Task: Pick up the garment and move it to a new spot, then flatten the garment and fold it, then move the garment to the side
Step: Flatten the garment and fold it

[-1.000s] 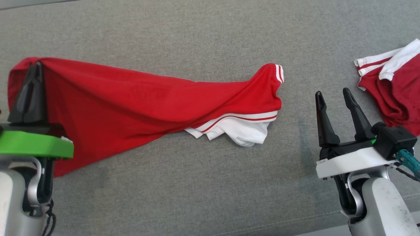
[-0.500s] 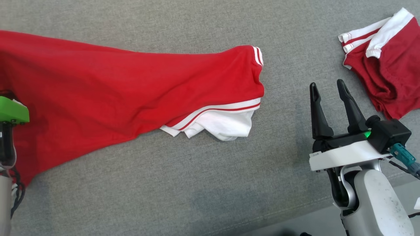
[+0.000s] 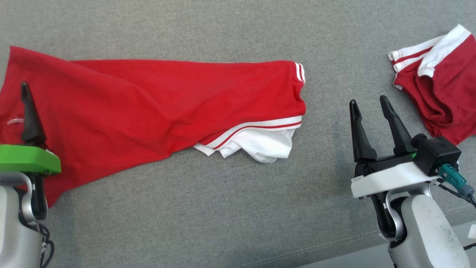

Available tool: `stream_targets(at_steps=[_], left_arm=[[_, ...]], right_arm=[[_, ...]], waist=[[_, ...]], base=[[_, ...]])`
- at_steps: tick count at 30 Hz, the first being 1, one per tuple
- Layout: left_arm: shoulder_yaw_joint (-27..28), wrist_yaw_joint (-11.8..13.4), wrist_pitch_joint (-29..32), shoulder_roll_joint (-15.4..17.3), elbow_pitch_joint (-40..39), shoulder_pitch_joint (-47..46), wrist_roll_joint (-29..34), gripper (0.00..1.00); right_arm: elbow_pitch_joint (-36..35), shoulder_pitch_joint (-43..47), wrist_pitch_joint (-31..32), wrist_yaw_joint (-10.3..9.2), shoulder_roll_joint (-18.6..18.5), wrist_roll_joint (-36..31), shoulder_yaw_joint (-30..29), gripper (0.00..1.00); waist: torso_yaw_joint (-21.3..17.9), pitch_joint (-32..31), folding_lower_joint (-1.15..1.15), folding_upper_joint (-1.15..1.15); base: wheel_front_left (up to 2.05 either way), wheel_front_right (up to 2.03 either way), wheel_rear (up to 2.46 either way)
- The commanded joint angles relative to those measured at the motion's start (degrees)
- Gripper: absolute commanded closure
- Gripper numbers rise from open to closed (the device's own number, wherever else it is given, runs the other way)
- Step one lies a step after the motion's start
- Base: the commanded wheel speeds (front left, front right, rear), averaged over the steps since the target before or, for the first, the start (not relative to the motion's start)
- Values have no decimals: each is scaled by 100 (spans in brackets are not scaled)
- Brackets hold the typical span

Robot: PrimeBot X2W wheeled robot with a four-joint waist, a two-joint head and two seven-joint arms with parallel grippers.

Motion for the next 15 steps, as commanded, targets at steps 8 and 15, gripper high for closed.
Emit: stream_targets(at_steps=[8,15], left_arm=[[303,380,-47,-353,-1556,1278,536,0],[177,483,-50,-591,-2457,2247,824,0]], right_arm=[[-11,270,171,-2,-171,-66,23,0],[-32,495,325,-2,-276,-64,51,0]], waist=[[425,-646,0,0],[512,-1061,0,0]], base=[[0,0,0],[0,0,0]])
